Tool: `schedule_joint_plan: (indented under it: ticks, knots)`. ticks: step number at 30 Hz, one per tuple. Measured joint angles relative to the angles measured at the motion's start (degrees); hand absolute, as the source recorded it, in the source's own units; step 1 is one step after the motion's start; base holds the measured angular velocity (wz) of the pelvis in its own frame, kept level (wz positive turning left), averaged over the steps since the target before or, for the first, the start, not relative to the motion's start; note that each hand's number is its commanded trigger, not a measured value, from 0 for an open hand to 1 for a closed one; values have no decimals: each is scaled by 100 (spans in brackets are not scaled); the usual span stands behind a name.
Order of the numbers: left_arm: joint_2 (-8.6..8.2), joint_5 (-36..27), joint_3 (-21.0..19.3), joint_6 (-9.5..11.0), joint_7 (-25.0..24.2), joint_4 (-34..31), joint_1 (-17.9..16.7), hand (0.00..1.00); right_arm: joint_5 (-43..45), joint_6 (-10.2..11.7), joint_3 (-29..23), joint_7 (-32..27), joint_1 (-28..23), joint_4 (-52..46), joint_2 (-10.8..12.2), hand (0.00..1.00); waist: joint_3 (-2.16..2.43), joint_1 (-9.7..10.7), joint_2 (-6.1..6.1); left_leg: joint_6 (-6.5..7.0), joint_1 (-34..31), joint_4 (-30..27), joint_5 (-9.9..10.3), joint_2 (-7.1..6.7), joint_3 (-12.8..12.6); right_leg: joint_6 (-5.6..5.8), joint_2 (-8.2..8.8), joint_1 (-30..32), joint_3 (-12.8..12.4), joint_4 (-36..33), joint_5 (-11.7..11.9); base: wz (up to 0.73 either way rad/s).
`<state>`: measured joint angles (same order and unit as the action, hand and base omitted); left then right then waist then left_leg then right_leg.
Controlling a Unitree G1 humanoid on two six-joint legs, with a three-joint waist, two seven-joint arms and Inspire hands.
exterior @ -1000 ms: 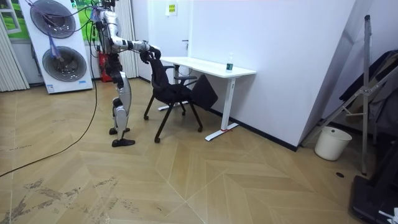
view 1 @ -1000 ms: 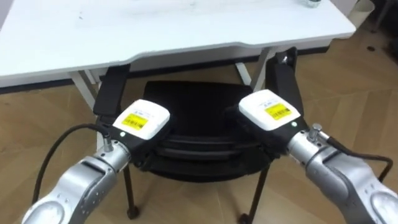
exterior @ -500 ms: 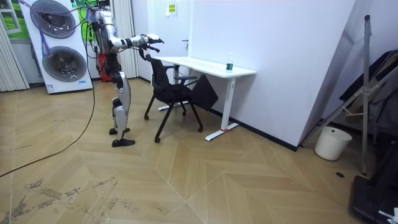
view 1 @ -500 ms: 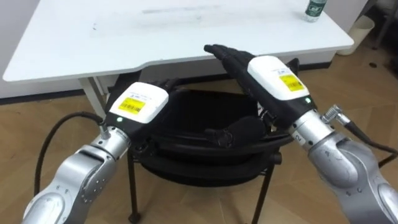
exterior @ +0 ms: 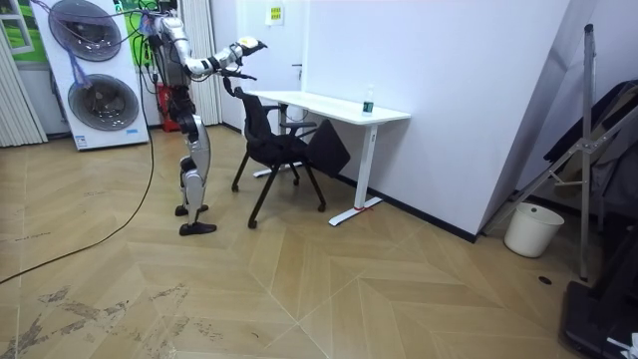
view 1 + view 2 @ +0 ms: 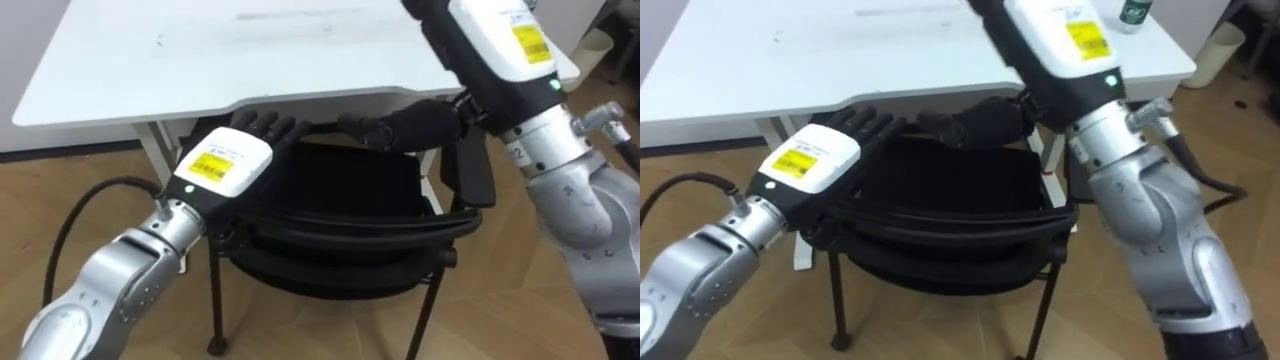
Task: Push chair
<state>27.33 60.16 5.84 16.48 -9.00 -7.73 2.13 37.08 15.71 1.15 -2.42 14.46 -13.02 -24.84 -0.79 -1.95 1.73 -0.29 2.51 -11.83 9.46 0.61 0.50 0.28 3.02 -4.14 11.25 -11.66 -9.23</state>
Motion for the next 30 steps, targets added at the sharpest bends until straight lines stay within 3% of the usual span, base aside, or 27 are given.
schedule_joint_plan:
  ticks: [2,3,4,5,8,9,11,14,16,17,20,22,25,27,28,29,30]
  knots:
    - [334,-55,-430,215,494,0,243,0,-79,167,-415,-450,140,130,-488,0,-5,-45,-8,-2,-89,-79,1,-4,51,-1,-4,12,37,14,1,13]
    - [394,-61,-661,250,679,0,365,0,-94,198,-559,-556,140,131,-664,0,-9,-75,-14,-2,-102,-83,1,-5,51,-1,-4,24,36,16,3,7]
    - [612,-129,-1127,264,1082,33,679,0,-97,225,-878,-748,141,130,-1039,0,-15,-117,-30,-2,-103,-78,1,-5,43,-1,-4,28,32,20,4,0]
    - [1032,-273,-1602,245,1602,185,1001,0,-136,227,-1168,-973,143,130,-1430,0,-10,-130,-52,-2,-81,-30,1,-6,32,3,-5,23,18,34,2,-7]
    - [1771,-633,-2517,-57,2719,887,1612,0,-495,192,-1814,-1544,151,170,-1942,0,45,-112,-172,0,12,92,1,-6,-65,18,3,1,-34,95,12,-15]
    - [1880,-685,-2700,-90,2899,985,1640,0,-611,196,-1940,-1637,151,171,-2012,0,49,-110,-193,0,27,115,1,-6,-86,18,3,5,-60,101,12,-23]
    - [2213,-1025,-3292,-108,3554,1300,1632,0,-918,301,-2529,-2016,151,448,-2380,0,52,-54,-242,1,63,114,1,-2,-224,18,2,11,-145,109,12,-18]
    - [2355,-1132,-4032,-174,4112,1338,1573,0,-1427,182,-3249,-2370,151,900,-2846,0,60,-6,-251,1,-22,122,1,9,-321,22,6,103,-145,110,10,-2]
    - [2516,-1384,-4268,-254,4479,1414,1565,0,-1953,117,-3517,-2623,151,1127,-3046,0,67,14,-256,1,-37,120,1,14,-356,22,4,120,-153,112,10,-6]
    - [2625,-1512,-4385,-323,4639,1466,1555,0,-2168,87,-3660,-2796,150,1257,-3142,0,103,35,-262,1,-36,120,1,17,-387,23,3,119,-153,113,10,0]
    - [2824,-1561,-4755,-491,4979,1458,1402,0,-2514,-14,-4178,-3021,103,1618,-3295,0,154,118,-282,1,-46,115,2,25,-470,26,8,119,-106,121,8,1]
    - [2853,-1569,-5105,-549,5086,1454,1188,0,-2797,-125,-4566,-3137,-17,1813,-3389,0,168,155,-302,1,-46,116,2,24,-471,29,13,107,-79,128,6,3]
    - [2855,-2060,-5390,-742,5270,1455,822,0,-3469,-287,-4999,-3393,-309,2149,-3396,0,191,177,-318,1,46,110,3,30,-470,35,8,17,-92,123,1,0]
    - [2847,-2457,-5623,-815,5401,1453,422,0,-3862,-389,-5320,-3496,-727,2154,-3394,0,205,191,-342,1,63,135,4,23,-513,43,10,35,-146,111,-27,-7]
    - [2818,-2694,-5821,-832,5491,1456,48,0,-4072,-435,-5582,-3554,-1141,2172,-3366,0,206,198,-351,3,79,163,8,8,-517,44,19,34,-167,117,-76,-5]
    - [2697,-3025,-5968,-854,5569,1451,-319,0,-4380,-480,-5720,-3620,-1521,2153,-3229,0,202,172,-372,5,125,188,10,8,-523,46,16,14,-175,111,-80,-5]
    - [2598,-3213,-5993,-866,5599,1447,-459,0,-4504,-517,-5798,-3645,-1720,2092,-3087,0,210,193,-370,5,149,193,12,10,-531,46,13,24,-184,116,-81,0]
